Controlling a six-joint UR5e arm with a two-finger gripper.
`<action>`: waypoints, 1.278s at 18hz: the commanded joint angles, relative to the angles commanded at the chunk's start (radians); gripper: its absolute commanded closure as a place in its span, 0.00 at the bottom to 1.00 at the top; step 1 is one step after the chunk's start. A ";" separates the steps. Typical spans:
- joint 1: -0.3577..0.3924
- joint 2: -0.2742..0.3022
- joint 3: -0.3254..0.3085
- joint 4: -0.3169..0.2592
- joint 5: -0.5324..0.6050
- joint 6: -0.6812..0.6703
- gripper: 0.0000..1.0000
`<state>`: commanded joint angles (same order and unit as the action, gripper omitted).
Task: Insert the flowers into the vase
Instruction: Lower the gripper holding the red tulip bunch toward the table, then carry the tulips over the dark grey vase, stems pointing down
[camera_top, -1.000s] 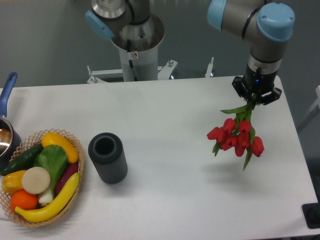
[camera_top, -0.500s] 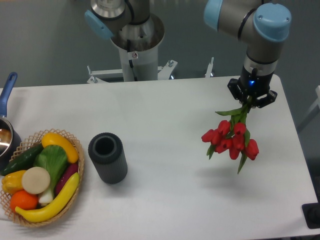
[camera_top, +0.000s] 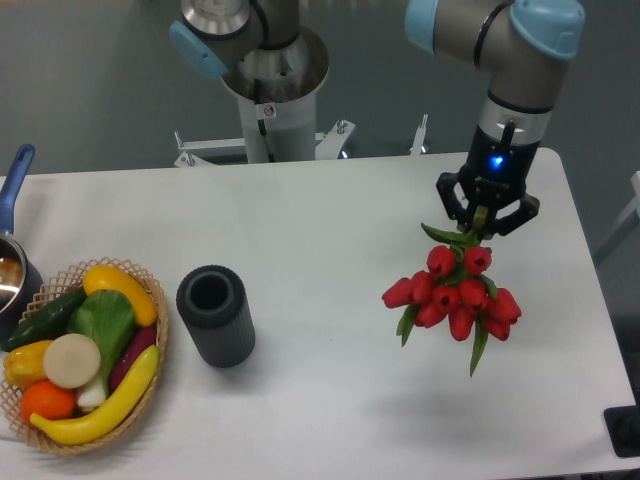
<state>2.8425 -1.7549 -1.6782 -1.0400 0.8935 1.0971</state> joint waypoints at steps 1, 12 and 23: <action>-0.003 0.003 0.000 0.000 -0.042 -0.022 1.00; -0.107 -0.005 -0.070 0.167 -0.326 -0.098 1.00; -0.164 0.029 -0.129 0.259 -0.594 -0.112 1.00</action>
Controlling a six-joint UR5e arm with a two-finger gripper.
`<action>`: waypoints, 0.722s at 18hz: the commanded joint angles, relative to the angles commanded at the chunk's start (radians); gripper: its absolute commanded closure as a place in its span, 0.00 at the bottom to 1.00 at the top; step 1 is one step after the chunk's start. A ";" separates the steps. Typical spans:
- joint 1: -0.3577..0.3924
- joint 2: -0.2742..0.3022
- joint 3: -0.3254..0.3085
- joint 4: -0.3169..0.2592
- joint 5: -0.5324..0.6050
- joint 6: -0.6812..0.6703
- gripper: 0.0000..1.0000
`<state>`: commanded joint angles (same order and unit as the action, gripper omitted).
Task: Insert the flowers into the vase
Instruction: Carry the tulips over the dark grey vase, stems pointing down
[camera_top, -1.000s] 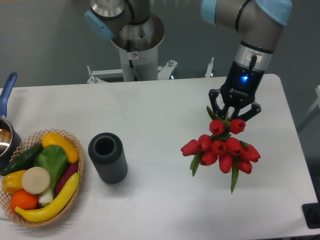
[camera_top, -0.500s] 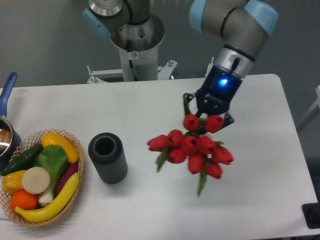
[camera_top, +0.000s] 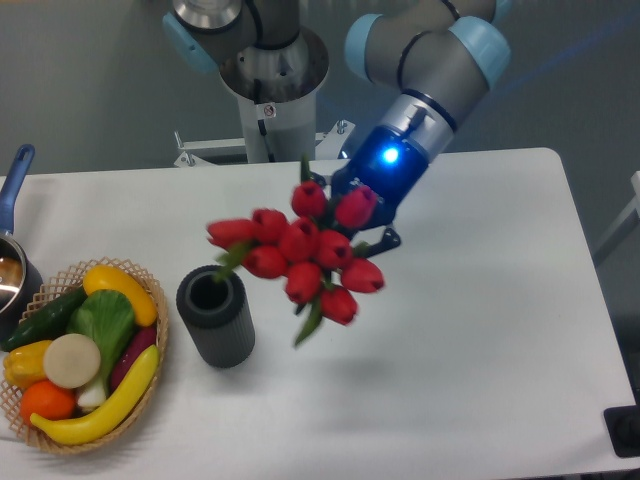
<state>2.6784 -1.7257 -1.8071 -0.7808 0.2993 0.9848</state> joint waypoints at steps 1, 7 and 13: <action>-0.012 -0.002 0.002 0.000 -0.014 0.000 1.00; -0.081 -0.011 0.003 0.000 -0.019 0.005 1.00; -0.138 -0.012 -0.003 0.009 -0.020 0.006 1.00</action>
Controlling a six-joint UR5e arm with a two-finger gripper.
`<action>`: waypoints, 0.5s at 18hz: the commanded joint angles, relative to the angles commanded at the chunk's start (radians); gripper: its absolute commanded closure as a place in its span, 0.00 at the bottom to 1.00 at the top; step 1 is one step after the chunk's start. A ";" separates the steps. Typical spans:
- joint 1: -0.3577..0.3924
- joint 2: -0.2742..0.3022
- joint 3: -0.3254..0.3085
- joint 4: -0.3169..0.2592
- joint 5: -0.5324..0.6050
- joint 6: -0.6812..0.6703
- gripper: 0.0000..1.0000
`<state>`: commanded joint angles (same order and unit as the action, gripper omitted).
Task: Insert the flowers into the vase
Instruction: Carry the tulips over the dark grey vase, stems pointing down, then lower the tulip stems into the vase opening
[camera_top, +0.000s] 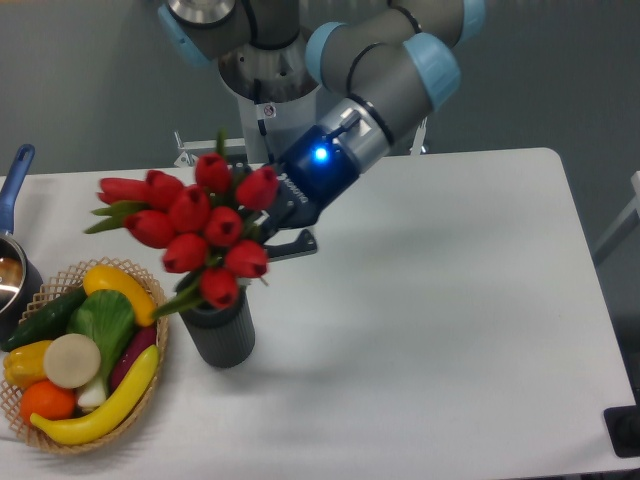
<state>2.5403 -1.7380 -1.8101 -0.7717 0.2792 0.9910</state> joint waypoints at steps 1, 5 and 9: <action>-0.012 -0.006 -0.003 0.005 0.002 0.000 1.00; -0.025 -0.031 -0.008 0.006 0.003 0.006 1.00; -0.031 -0.038 -0.021 0.006 0.014 0.031 1.00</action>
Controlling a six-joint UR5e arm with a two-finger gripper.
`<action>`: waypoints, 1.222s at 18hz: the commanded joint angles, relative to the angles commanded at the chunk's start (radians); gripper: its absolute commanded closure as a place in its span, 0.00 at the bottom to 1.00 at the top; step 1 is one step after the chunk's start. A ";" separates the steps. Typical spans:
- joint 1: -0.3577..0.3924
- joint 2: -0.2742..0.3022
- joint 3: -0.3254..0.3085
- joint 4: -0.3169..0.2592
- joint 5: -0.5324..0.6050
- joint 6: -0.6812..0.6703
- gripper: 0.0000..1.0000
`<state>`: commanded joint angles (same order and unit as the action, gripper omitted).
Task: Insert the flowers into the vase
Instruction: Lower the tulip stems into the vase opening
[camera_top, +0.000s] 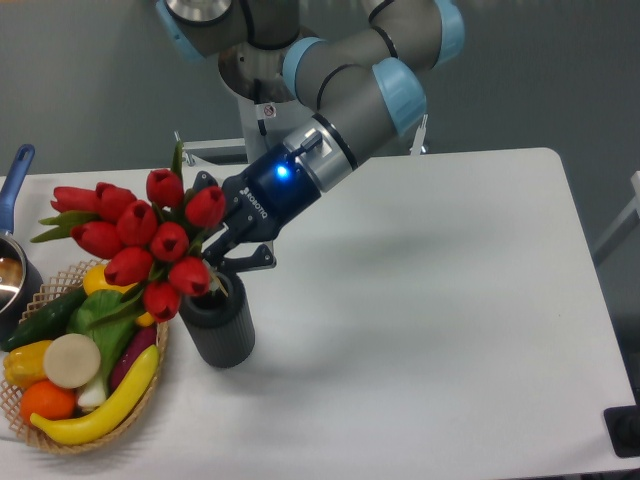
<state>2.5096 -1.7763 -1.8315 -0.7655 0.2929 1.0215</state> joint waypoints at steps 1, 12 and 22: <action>0.000 -0.006 -0.011 0.000 0.002 0.026 1.00; 0.000 -0.026 -0.132 0.000 0.006 0.238 0.99; 0.008 -0.084 -0.184 0.029 0.061 0.368 0.93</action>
<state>2.5172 -1.8606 -2.0157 -0.7364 0.3542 1.3898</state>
